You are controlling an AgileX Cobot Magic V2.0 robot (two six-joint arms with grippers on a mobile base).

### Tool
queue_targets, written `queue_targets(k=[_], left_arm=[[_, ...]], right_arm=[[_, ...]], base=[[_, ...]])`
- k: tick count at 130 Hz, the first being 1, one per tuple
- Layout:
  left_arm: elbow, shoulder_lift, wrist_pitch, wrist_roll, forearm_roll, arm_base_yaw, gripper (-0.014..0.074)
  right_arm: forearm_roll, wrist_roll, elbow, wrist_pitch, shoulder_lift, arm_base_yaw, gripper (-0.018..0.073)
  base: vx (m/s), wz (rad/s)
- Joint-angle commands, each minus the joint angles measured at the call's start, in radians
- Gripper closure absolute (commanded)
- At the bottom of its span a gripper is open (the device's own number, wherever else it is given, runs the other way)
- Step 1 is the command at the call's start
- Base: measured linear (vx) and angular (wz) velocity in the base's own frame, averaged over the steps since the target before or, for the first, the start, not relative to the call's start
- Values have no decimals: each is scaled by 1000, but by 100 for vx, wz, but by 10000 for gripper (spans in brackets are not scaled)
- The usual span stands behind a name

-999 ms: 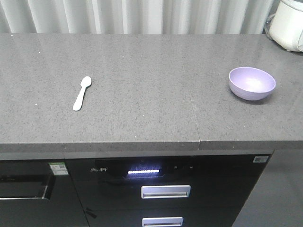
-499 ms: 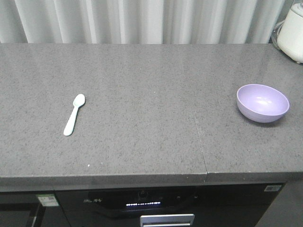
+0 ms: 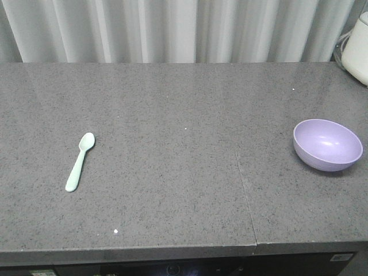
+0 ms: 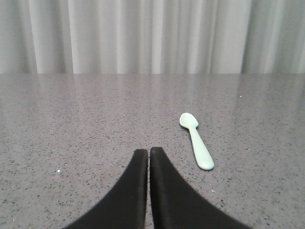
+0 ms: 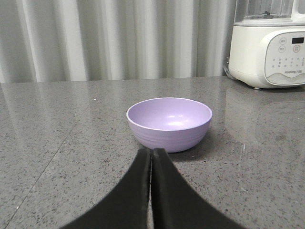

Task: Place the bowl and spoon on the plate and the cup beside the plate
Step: 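Lower the left gripper over the spoon and the right gripper over the bowl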

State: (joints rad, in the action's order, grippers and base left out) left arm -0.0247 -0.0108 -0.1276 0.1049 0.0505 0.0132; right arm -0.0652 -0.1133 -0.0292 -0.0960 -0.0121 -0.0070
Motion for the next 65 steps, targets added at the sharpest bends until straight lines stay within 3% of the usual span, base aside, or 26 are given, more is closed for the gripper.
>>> queue_targets(k=[1,65], left_arm=[[-9,-16,71,3,-10,2,603],[-9,-16,71,3,-10,2,603]], right_arm=[[-4,6,-6,75,-2,-5,568],[-4,6,-6,75,-2,-5,568]], base=[[8,-2],[5,-1]])
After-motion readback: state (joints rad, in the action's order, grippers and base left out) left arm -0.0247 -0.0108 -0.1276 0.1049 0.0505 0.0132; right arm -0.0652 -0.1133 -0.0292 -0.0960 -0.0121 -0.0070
